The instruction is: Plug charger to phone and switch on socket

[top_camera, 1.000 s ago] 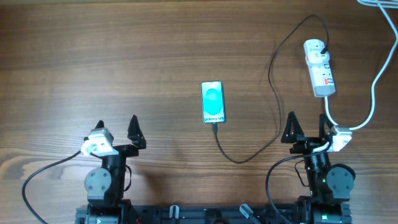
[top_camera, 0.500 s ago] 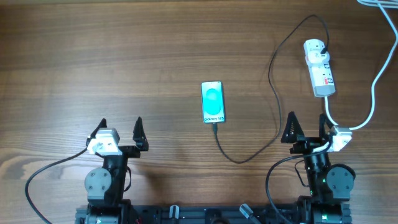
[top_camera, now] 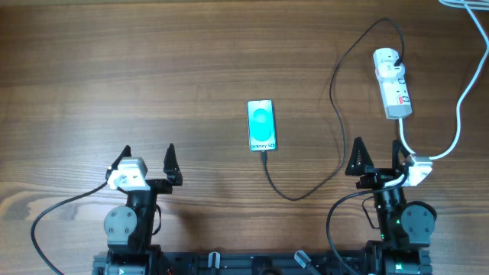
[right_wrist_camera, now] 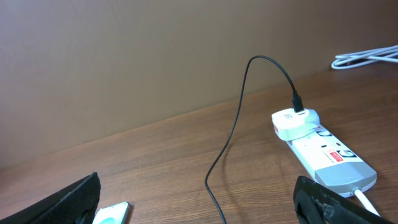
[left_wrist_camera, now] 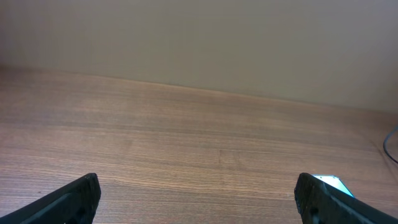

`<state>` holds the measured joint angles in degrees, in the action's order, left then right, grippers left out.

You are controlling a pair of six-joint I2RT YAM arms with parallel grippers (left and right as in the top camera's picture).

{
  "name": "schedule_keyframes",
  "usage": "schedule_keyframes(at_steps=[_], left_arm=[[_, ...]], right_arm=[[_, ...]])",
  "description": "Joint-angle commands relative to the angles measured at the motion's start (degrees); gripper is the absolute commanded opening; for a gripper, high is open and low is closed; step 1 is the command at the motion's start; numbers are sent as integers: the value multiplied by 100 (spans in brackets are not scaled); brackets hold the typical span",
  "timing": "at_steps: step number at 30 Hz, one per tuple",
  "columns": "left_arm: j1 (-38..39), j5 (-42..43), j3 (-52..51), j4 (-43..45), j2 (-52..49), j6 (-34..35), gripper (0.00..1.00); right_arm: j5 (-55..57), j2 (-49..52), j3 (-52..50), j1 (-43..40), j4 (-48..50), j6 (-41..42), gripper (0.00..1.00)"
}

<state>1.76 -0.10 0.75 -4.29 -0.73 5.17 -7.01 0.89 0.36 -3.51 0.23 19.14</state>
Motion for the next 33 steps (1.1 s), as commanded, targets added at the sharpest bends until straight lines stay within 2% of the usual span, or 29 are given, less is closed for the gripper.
schedule_keyframes(at_steps=[1,2,5,12,33], left_arm=[[-17,68,-44,2,39,-87,100],[-17,70,-44,2,39,-87,100],[-17,70,-44,2,39,-90,100],[-17,68,-44,2,39,-90,100],[-17,68,-44,2,39,-90,100]], right_arm=[[170,-74,-7,13,9,-118,100],[262,-74,-7,13,-11,-127,100],[227,-74,-7,13,-13,-1082,100],[227,-74,-7,13,-13,-1919,100],[229,-68,-7,13,-7,-1899,100]])
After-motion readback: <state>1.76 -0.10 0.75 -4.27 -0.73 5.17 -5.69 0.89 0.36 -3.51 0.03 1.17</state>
